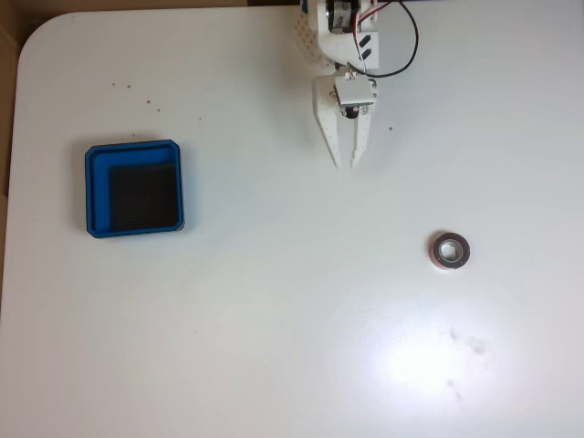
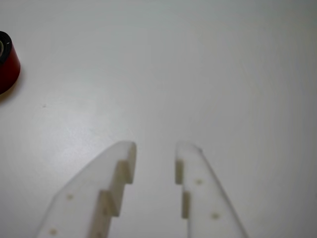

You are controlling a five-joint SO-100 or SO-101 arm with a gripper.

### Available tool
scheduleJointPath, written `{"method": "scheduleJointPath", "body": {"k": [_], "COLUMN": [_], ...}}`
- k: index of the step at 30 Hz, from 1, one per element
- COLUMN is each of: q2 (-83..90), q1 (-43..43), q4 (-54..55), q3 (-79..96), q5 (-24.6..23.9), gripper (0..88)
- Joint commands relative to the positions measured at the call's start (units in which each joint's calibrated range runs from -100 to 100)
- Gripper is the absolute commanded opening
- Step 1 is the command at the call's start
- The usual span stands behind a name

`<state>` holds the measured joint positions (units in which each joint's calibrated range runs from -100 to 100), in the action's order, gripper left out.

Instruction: Pick the red roll and drop it in the blue box

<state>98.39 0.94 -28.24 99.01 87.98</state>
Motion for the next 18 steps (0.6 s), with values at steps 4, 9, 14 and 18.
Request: {"method": "scheduleJointPath", "body": {"k": [4,9,14,18], "q2": [0.27,0.27,0.1,-1.15], "q1": [-0.6,-6.07,-14.37,-14.37], "q4": [0.77,0.69,0.69,0.69], "q3": [0.81,0.9,0.54,-2.25], "q5": [0.19,0.28,0.28,-0.33], "gripper": [1.8,1.8,1.8,1.8]}}
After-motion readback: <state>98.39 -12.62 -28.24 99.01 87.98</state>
